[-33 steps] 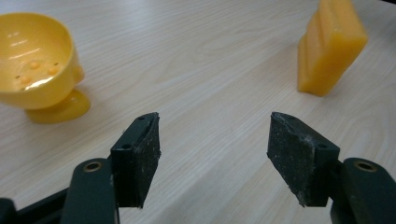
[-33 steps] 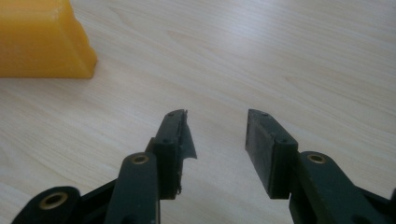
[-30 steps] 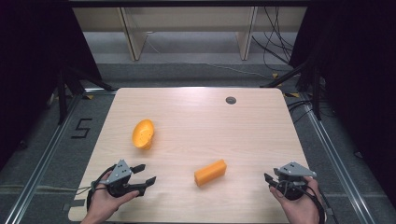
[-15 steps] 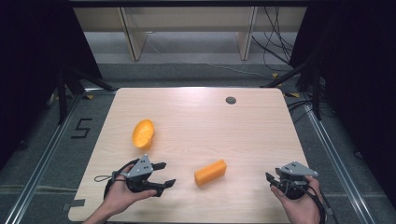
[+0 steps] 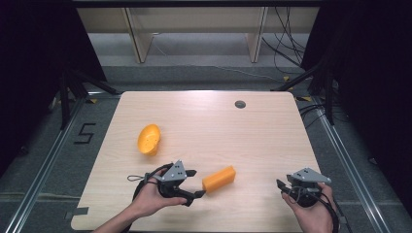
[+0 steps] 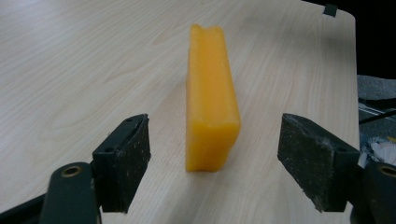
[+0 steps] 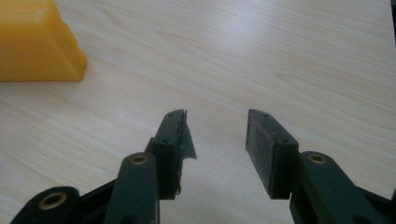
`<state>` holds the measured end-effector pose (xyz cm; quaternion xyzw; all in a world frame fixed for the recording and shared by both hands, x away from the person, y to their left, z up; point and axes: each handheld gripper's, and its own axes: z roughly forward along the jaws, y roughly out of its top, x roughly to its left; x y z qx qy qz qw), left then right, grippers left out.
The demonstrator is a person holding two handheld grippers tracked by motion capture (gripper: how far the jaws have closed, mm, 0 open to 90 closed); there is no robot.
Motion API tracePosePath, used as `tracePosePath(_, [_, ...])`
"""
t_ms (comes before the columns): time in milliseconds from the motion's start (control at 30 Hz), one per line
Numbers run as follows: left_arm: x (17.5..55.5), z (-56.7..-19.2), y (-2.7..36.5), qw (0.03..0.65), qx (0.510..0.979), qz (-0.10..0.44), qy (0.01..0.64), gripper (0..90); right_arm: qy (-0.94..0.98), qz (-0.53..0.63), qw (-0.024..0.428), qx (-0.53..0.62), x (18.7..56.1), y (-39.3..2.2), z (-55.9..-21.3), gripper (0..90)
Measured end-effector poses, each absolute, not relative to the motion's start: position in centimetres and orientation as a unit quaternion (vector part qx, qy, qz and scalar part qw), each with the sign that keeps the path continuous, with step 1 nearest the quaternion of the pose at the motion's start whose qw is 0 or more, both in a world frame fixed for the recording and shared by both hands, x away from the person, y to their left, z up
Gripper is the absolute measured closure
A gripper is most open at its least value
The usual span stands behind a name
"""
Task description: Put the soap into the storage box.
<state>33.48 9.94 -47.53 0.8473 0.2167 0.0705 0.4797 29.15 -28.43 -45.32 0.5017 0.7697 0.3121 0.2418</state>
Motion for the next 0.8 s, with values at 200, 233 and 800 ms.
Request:
tracePosePath(200, [34.0, -48.2, 8.4, 0.47, 0.854, 0.073, 0.211, 24.5, 0.77, 0.313, 0.236, 0.504, 29.2, -28.4, -45.4, 57.8])
tracePosePath(233, [34.2, -48.3, 8.2, 0.469, 0.855, 0.074, 0.209, 24.5, 0.77, 0.313, 0.238, 0.503, 29.2, -28.4, -45.4, 57.8])
tracePosePath(800, [35.6, -49.0, 4.8, 0.393, 0.887, 0.064, 0.232, 34.1, 0.772, 0.311, 0.235, 0.502, 29.1, -28.6, -45.5, 57.5])
